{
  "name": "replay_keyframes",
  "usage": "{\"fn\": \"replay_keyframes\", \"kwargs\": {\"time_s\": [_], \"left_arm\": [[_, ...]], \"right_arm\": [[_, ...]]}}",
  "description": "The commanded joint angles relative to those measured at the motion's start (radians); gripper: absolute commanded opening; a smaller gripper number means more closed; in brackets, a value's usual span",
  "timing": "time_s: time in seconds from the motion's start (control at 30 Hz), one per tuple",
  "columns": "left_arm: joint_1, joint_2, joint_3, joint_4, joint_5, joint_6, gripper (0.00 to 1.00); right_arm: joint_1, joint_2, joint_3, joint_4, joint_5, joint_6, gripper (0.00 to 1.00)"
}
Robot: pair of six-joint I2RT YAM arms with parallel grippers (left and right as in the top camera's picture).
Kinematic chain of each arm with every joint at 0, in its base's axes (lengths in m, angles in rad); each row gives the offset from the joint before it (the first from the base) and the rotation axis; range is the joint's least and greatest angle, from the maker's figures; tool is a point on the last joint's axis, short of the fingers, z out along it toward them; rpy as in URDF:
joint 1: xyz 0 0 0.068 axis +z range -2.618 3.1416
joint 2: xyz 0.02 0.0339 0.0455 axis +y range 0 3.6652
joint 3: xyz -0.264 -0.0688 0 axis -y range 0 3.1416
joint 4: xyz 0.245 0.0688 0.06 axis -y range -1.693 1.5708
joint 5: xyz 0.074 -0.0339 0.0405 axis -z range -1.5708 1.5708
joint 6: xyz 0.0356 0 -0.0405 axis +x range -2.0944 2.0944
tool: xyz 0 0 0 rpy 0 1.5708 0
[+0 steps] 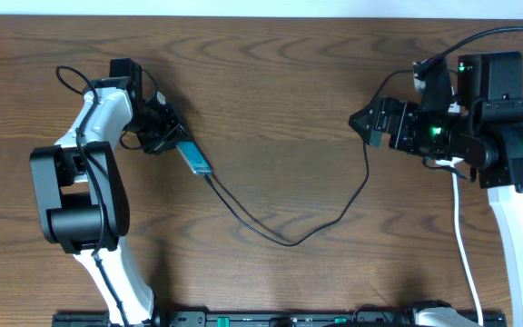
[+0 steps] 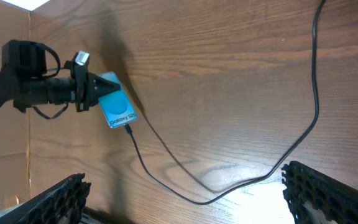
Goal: Plug charger to phone and switch on socket
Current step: 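Tilt the phone down flat onto the table with the left gripper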
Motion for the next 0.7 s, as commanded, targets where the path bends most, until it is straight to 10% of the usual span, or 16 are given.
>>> {"fn": "replay_keyframes", "kwargs": {"time_s": [0.0, 0.67], "left_arm": [[0.001, -0.006, 0.013, -0.018, -0.024, 0.043, 0.07], [-0.025, -0.005, -0.066, -0.001, -0.051, 0.058, 0.07]], "right_arm": [[0.016, -0.011, 0.006, 0.000, 0.002, -0.012, 0.99], [0.016, -0.011, 0.006, -0.003, 0.001, -0.012, 0.99]]}}
